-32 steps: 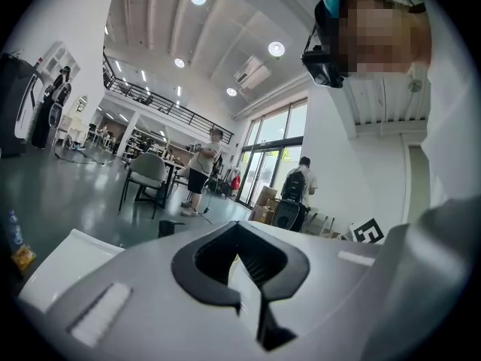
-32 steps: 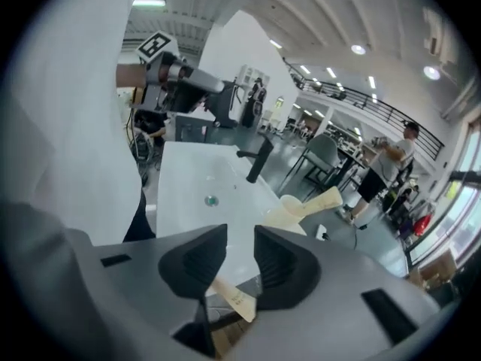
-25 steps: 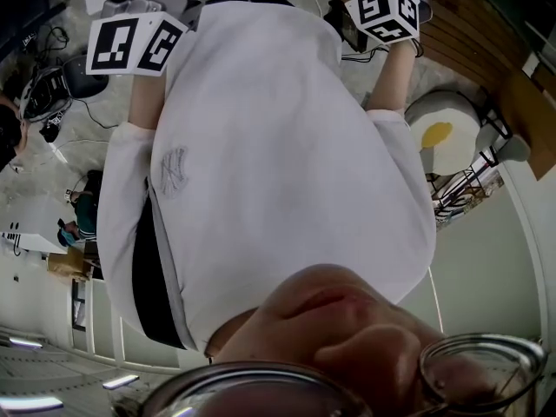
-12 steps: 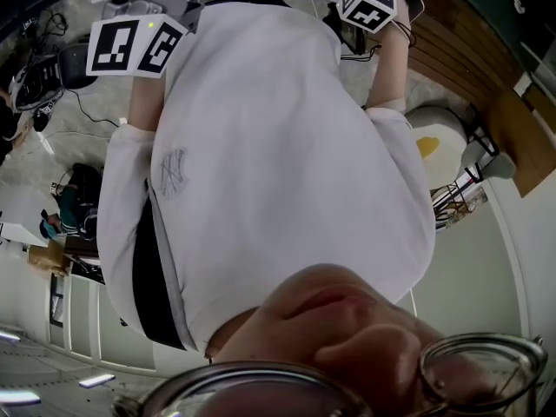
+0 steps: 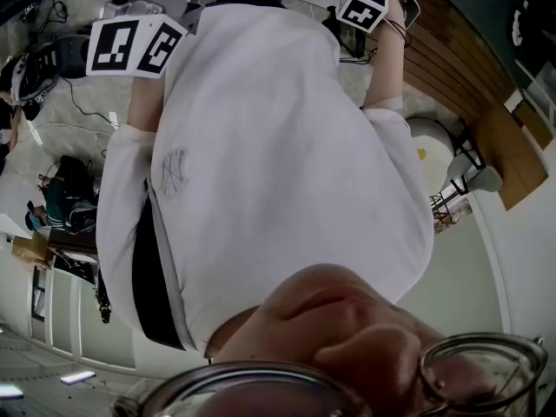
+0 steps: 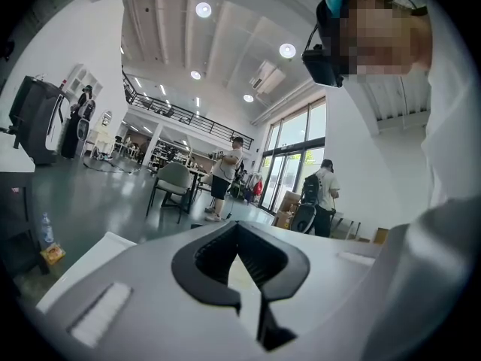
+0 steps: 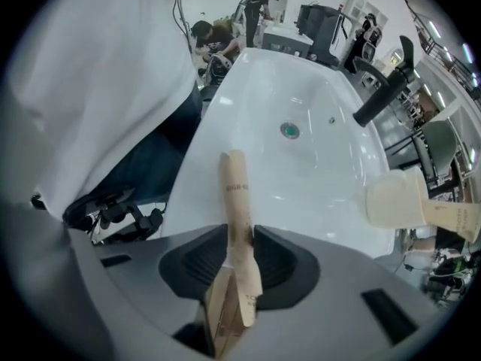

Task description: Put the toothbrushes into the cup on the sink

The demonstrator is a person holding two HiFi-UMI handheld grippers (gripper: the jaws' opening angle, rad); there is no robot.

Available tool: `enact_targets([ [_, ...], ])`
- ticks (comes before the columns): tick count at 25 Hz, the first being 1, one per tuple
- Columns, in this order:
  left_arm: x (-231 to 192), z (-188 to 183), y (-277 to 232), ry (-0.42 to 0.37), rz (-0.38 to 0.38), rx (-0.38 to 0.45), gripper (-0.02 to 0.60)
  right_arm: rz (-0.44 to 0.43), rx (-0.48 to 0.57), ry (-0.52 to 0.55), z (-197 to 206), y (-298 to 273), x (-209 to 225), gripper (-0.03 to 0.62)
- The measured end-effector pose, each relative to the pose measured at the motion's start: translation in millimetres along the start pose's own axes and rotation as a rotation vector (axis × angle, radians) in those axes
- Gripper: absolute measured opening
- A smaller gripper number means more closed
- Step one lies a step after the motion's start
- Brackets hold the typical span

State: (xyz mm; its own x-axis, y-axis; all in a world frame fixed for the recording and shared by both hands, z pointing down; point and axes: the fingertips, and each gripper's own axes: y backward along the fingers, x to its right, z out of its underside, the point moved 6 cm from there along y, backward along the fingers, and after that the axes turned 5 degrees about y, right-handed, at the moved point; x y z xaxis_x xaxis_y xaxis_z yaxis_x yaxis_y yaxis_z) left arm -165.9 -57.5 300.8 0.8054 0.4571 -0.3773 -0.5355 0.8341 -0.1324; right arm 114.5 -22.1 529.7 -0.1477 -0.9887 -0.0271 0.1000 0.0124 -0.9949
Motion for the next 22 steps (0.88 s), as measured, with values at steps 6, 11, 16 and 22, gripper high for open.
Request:
enact_targets([
  [6, -0.2, -2.5, -2.0, 0.002, 0.008, 0.004, 0.002, -0.011, -0.020, 0.027, -2.0, 0.0, 1.0, 0.037],
  [11, 2.4, -1.3, -7.2, 0.003, 0.022, 0.006, 0.002, -0.002, 0.004, 0.020, -5.7, 8.6, 2.3, 0.018],
  [16, 4.2, -2.6, -9.2, 0.001, 0.037, 0.009, 0.002, 0.074, 0.075, -0.028, -11.3, 22.4, 11.0, 0.017],
  [22, 7.7, -1.8, -16.4, -0.002, 0.062, 0.005, 0.002, 0.210, 0.263, -0.158, -16.5, 50.1, 30.8, 0.017],
])
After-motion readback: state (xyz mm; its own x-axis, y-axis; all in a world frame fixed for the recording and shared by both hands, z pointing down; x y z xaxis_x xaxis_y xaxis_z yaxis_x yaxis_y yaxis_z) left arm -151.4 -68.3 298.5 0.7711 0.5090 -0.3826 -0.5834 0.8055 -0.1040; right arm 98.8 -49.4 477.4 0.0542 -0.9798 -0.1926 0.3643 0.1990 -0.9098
